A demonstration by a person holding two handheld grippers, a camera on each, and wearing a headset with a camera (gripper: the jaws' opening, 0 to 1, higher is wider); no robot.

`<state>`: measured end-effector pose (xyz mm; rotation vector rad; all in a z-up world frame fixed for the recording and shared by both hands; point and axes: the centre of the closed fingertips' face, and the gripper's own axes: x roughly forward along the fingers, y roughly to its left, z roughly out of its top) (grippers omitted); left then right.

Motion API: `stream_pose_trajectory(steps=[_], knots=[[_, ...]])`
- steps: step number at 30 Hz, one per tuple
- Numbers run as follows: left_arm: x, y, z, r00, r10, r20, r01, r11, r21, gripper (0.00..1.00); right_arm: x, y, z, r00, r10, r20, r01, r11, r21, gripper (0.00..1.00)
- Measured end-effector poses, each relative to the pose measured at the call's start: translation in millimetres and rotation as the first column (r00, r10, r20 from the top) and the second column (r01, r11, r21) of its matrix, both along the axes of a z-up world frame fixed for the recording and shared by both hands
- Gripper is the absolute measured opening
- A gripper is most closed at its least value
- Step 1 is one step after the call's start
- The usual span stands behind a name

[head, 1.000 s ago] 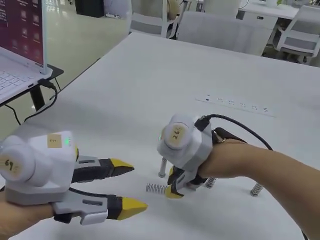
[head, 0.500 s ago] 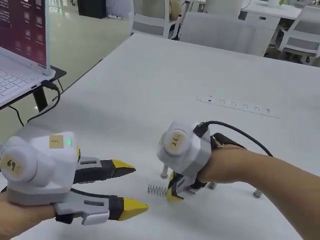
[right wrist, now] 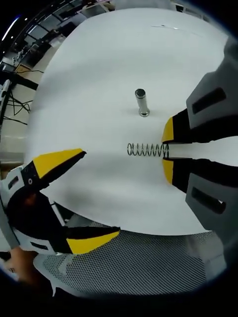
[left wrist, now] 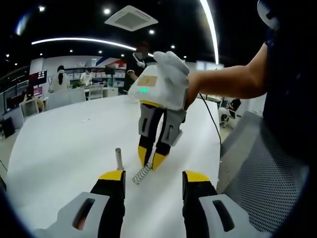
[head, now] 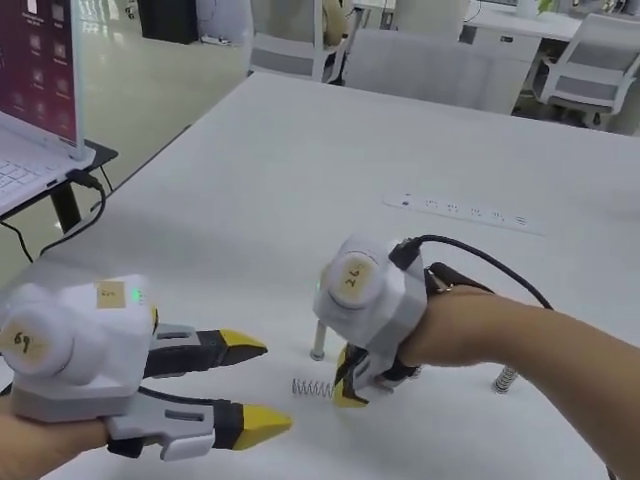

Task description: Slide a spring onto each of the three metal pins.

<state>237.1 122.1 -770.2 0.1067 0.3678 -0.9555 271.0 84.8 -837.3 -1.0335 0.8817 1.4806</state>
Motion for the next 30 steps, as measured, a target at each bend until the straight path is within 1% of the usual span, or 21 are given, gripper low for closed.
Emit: stream_pose_trajectory(steps=[4,7,9,12,19,24,26,30], knots=[[0.2,-4.4,0.3,1.0,-0.019,0.001,0.019,1.0,0.002,0.39,-5.6,-5.1,12.4,1.0,-0.003,-0.017,0.004,1.0,0.015,0.08],[0.1,-11.2,0.9,0.999,-0.045,0.003,0.045,0.999,0.006,0.38,-12.5,-10.8,22.1,1.0,-0.002,-0.028,0.003,1.0,0.023,0.08],[0.2,-16.2,1.4,0.998,-0.063,0.005,0.063,0.998,0.008,0.38,-17.0,-15.3,27.0,1.0,0.001,-0.031,0.0,1.0,0.024,0.08],[0.5,-23.8,1.1,0.996,-0.093,0.009,0.093,0.996,0.012,0.37,-20.1,-21.9,33.6,1.0,0.0,-0.024,0.001,1.0,0.023,0.08],[0.9,-43.5,5.1,0.986,-0.162,0.025,0.162,0.987,0.017,0.33,-28.2,-35.6,48.7,1.0,-0.012,-0.013,0.012,1.0,0.029,0.08],[-0.1,-57.2,10.4,0.976,-0.212,0.044,0.211,0.977,0.014,0.27,-32.0,-43.5,59.2,1.0,-0.022,0.004,0.022,0.999,0.032,0.08],[-0.4,-60.3,12.3,0.974,-0.223,0.051,0.222,0.975,0.008,0.25,-33.8,-45.8,60.8,1.0,-0.021,0.005,0.021,0.999,0.03,0.08],[-2.6,-66.2,14.1,0.965,-0.255,0.067,0.254,0.967,0.01,0.19,-38.3,-49.2,64.3,1.0,-0.02,0.01,0.02,0.999,0.026,0.08]])
